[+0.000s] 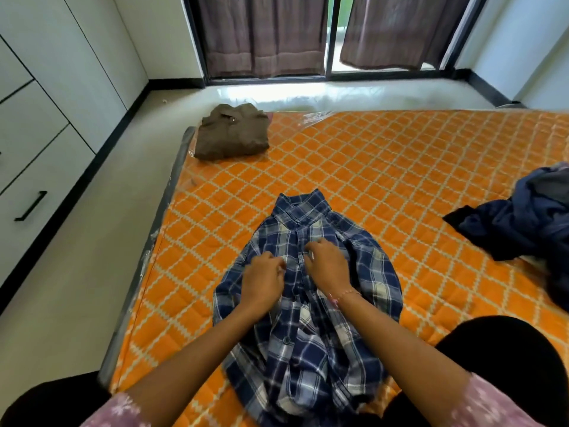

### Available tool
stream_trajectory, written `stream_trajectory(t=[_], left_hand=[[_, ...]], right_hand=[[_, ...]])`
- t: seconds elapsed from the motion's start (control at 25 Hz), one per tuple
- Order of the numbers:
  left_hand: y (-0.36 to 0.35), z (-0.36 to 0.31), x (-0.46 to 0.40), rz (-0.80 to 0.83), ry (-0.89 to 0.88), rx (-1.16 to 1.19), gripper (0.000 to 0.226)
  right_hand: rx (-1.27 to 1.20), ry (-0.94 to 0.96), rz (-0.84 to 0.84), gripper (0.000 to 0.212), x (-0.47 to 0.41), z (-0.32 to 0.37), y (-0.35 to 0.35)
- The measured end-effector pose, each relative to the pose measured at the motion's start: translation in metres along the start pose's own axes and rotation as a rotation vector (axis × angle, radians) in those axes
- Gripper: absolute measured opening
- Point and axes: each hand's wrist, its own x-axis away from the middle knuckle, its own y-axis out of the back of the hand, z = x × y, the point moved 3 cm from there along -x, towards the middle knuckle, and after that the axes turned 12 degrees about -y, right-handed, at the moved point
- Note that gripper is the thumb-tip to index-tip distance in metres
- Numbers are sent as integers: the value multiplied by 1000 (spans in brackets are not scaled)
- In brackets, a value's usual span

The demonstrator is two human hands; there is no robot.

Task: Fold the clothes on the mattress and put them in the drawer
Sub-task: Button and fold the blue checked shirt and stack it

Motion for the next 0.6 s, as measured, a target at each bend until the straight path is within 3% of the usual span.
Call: stream_trajectory(t=[0.12, 0.32, 0.4, 0.52, 0.6], left_hand=[[-14, -2, -30, -63, 84, 412, 20], [-42, 3, -57, -45, 118, 275, 22], [-44, 8, -62, -84, 184, 284, 15], [-45, 8, -66, -74, 165, 256, 7], [-46, 1, -66, -51, 148, 186, 5]], right_hand=[[-60, -200, 120, 22, -19, -3, -20], [120, -115, 57, 41, -33, -7, -36], [133, -90, 65, 29, -38, -3, -35], [-242, -375, 51, 13, -43, -22, -29], [-503, -580, 77, 18, -46, -42, -30]])
